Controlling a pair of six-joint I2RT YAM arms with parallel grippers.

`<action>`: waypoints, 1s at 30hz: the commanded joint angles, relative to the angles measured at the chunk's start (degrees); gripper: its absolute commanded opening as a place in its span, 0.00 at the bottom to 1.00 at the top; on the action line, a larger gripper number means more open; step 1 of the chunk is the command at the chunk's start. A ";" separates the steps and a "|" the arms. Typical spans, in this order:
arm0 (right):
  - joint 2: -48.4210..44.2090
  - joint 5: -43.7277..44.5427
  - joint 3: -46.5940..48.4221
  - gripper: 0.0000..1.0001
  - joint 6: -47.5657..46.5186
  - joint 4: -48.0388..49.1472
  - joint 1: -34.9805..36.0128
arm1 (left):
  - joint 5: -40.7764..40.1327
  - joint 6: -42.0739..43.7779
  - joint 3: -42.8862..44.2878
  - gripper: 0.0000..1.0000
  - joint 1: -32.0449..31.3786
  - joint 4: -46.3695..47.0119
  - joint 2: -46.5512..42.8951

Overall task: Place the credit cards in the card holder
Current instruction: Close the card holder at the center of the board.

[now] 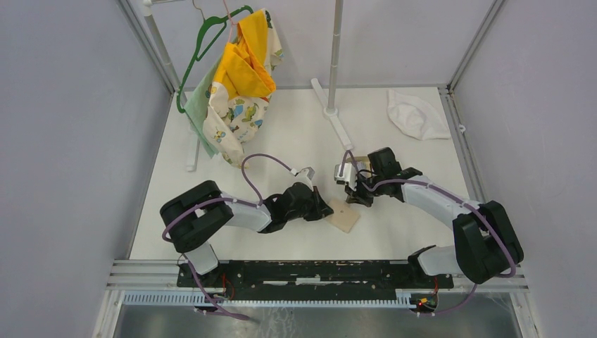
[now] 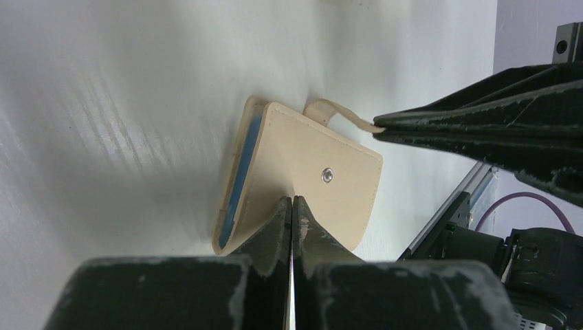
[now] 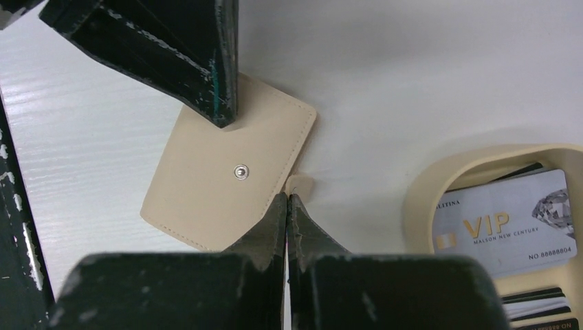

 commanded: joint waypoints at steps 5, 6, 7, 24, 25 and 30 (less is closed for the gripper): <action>-0.26 2.91 -0.46 0.00 -4.93 -1.81 4.29 | -0.32 2.63 1.55 0.02 0.11 -0.21 1.93; -0.26 3.02 -0.43 0.00 -5.28 -2.02 4.64 | -0.33 2.69 1.51 0.02 0.15 -0.22 1.96; -0.25 3.20 -0.46 0.00 -5.81 -2.33 5.02 | -0.35 2.71 1.47 0.02 0.14 -0.21 1.89; 0.13 4.87 -0.54 0.00 -9.49 -4.89 9.19 | -0.07 2.89 1.20 0.02 0.13 0.28 2.08; 0.14 4.89 -0.46 0.00 -9.74 -5.17 9.36 | 0.04 2.89 1.14 0.02 0.14 0.40 2.10; -0.48 4.47 -0.52 0.00 -10.00 -5.18 9.60 | 0.19 2.81 1.03 0.02 0.15 0.71 2.17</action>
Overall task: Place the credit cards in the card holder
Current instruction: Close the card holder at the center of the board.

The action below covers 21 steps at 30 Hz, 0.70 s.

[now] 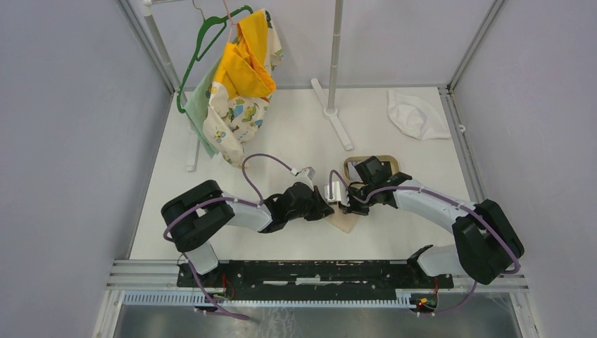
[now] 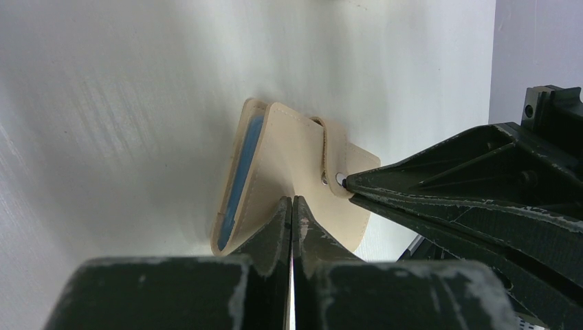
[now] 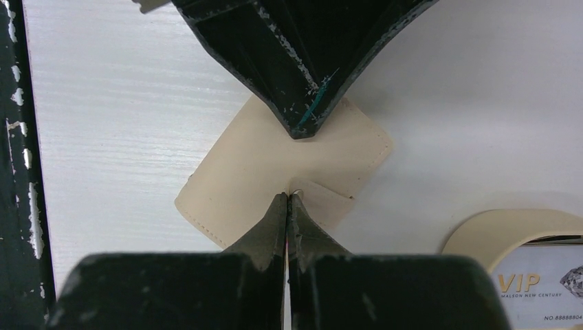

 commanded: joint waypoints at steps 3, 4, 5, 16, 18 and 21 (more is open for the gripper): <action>-0.79 -0.49 -0.17 0.00 -0.42 -0.25 0.73 | 0.22 2.80 0.59 0.02 0.13 0.31 1.60; -0.90 -0.40 -0.22 0.00 -0.25 -0.10 0.80 | 0.29 2.80 0.59 0.02 0.14 0.48 1.64; -0.98 -0.33 -0.30 0.00 -0.21 0.19 0.82 | 0.32 2.73 0.59 0.02 0.12 0.57 1.72; -0.57 1.44 -0.81 0.00 0.40 1.36 1.87 | 0.63 2.63 0.55 0.02 0.10 1.05 1.96; -0.56 1.88 -0.91 0.00 0.74 1.86 2.00 | 0.67 2.63 0.44 0.02 0.16 1.05 1.91; -0.82 2.73 -1.01 0.00 1.03 2.33 2.09 | 0.66 2.63 0.50 0.02 0.13 1.05 1.85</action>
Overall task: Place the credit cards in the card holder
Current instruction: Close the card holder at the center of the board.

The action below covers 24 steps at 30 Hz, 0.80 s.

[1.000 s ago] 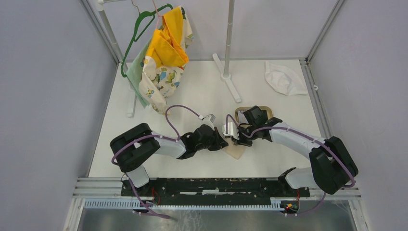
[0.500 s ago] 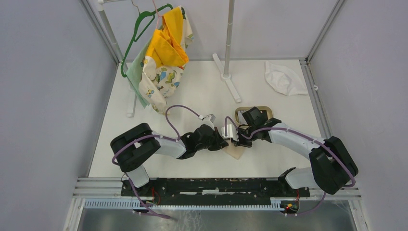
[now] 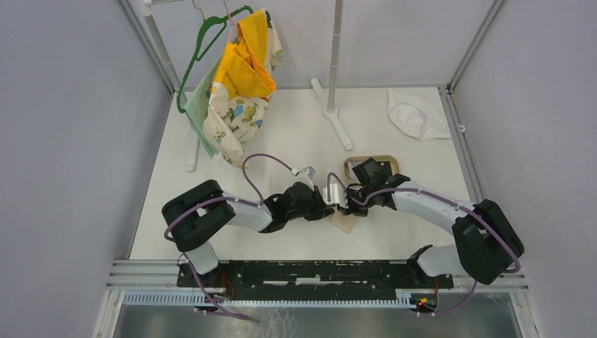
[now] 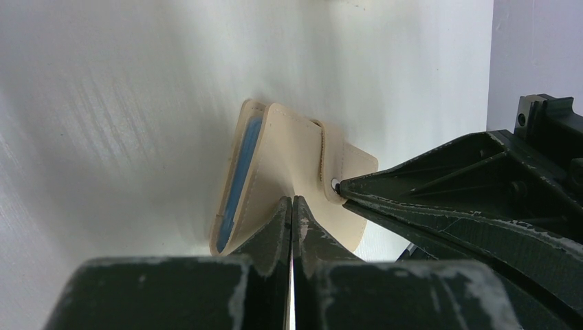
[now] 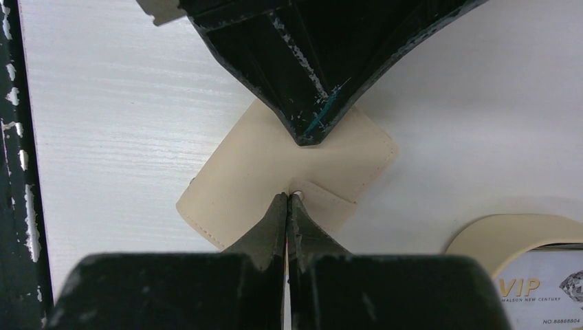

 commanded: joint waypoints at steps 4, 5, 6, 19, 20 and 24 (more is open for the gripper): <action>-2.55 1.17 -0.31 0.00 1.24 1.97 0.32 | 0.34 2.66 0.35 0.02 0.05 0.48 1.43; -2.98 1.08 -0.31 0.00 1.24 2.09 0.14 | 0.30 2.66 0.29 0.02 0.10 0.47 1.35; -3.44 0.88 -0.31 0.00 1.24 2.19 -0.13 | 0.34 2.71 0.31 0.02 0.06 0.48 1.35; -1.28 0.87 -0.75 0.00 0.60 1.61 -0.01 | 0.53 2.63 0.41 0.02 0.06 0.66 1.52; -1.02 0.94 -0.68 0.00 0.47 1.49 0.10 | 0.55 2.63 0.37 0.02 0.04 0.64 1.52; -0.35 1.49 -0.75 0.00 0.47 1.57 0.52 | 0.56 2.72 0.42 0.02 0.08 0.65 1.43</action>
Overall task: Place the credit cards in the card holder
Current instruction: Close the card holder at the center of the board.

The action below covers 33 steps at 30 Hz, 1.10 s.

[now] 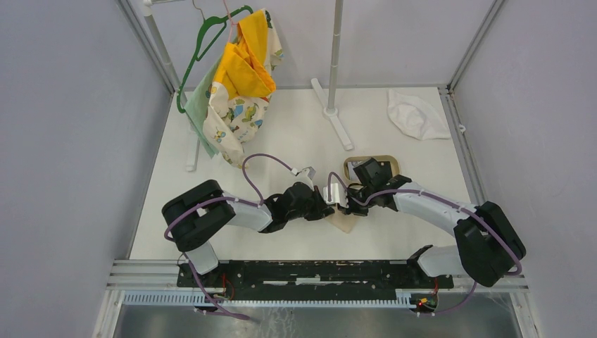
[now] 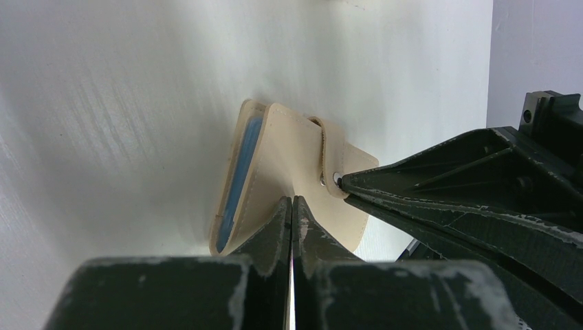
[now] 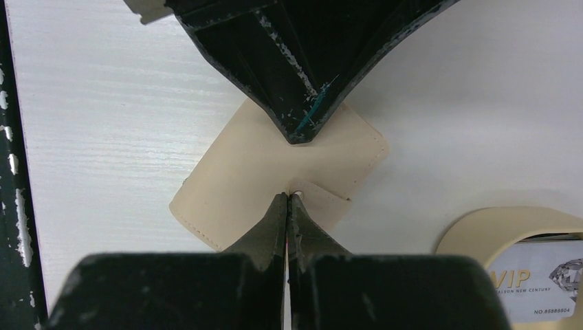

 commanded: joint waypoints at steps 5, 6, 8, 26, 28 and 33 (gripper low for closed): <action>0.79 1.15 -0.09 0.00 -0.13 0.55 1.15 | 0.53 2.80 0.42 0.02 0.10 0.55 1.41; 0.75 1.11 -0.12 0.00 -0.10 0.55 1.17 | 0.53 2.80 0.38 0.02 0.08 0.55 1.41; 0.92 1.37 -0.11 0.00 -0.12 0.56 1.32 | 0.58 2.80 0.41 0.02 0.06 0.54 1.41; 1.46 4.23 0.40 0.00 -1.17 -0.65 2.69 | 0.62 2.80 0.27 0.02 0.06 0.71 1.32; 1.32 3.62 1.27 0.00 -1.64 -2.11 2.57 | 0.62 2.80 0.23 0.02 0.07 0.72 1.24; 0.61 1.97 1.93 0.00 -2.95 -4.00 1.80 | 0.54 2.80 0.02 0.02 0.11 0.68 0.97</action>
